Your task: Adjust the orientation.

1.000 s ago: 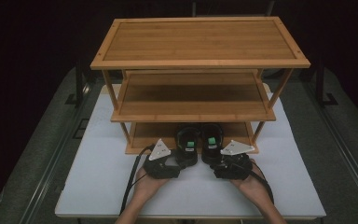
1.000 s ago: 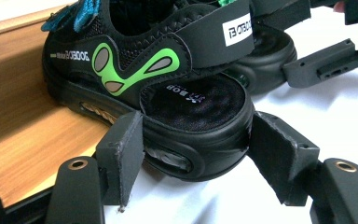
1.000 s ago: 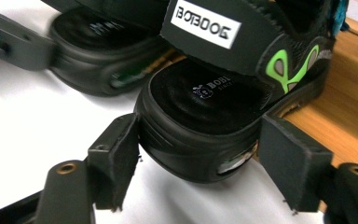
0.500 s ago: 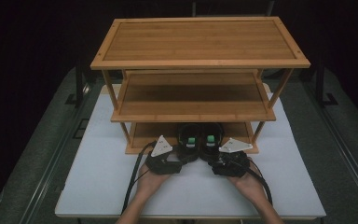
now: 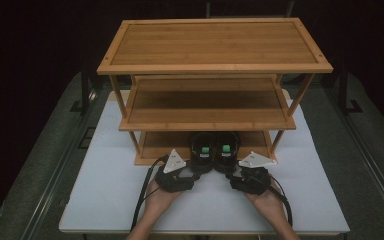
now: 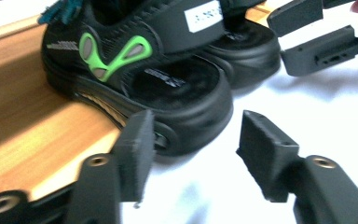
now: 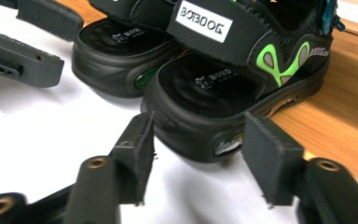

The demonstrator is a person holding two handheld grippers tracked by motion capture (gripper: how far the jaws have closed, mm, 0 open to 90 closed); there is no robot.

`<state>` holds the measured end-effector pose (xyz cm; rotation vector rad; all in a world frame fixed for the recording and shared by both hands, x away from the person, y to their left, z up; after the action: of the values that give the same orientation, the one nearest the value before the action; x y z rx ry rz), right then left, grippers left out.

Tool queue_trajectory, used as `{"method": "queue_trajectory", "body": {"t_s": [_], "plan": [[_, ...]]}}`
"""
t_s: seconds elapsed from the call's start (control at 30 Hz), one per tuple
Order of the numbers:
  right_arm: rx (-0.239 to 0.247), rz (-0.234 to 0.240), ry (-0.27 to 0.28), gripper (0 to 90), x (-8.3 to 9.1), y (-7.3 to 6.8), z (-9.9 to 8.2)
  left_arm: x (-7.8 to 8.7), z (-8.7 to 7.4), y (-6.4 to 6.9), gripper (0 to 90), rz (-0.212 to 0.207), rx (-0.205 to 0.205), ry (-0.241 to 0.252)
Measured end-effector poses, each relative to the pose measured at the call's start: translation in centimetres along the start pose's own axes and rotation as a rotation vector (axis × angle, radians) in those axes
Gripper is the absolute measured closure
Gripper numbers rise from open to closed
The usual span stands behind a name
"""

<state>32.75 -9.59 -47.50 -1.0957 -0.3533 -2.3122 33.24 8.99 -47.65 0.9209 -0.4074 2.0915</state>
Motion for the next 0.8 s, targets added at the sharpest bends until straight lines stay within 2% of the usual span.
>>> {"method": "queue_trajectory", "body": {"t_s": [0.07,0.13,0.23,0.33,0.53,0.63,0.8], "plan": [[-0.008,-0.011,0.007,50.3,0.2,-0.2,-0.3,0.1,-0.2,0.3,53.8,0.004,-0.009,-0.007],[-0.022,-0.004,0.008,51.0,0.3,-0.5,-0.5,0.1,-0.4,0.5,59.3,0.003,-0.008,-0.011],[-0.020,-0.016,0.007,54.5,0.2,-0.8,-0.7,0.1,-0.5,0.8,64.9,0.006,-0.010,-0.015],[-0.039,-0.030,0.019,62.4,0.2,-0.9,-0.8,0.2,-0.4,1.2,70.9,0.011,-0.022,-0.015],[-0.052,-0.043,0.039,74.9,0.4,-1.3,-0.8,-0.1,-0.1,1.0,79.2,0.034,-0.010,-0.014],[-0.059,-0.054,0.043,80.2,0.3,-1.3,-0.7,-0.1,-0.1,1.0,80.5,0.043,-0.011,-0.012],[-0.062,-0.074,0.045,84.9,0.2,-1.1,-0.7,-0.2,-0.1,1.0,82.8,0.067,-0.004,-0.002]]}}
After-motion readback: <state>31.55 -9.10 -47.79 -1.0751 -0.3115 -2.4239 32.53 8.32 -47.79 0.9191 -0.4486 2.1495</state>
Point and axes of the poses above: each handheld gripper's, and its own axes: x roughly backward along the jaws, z roughly out of its top, y roughly to its right, the point moved 7 cm from there along -x, roughly forward along the jaws, and after that the axes turned 14 degrees about -y, right-handed, at the moved point
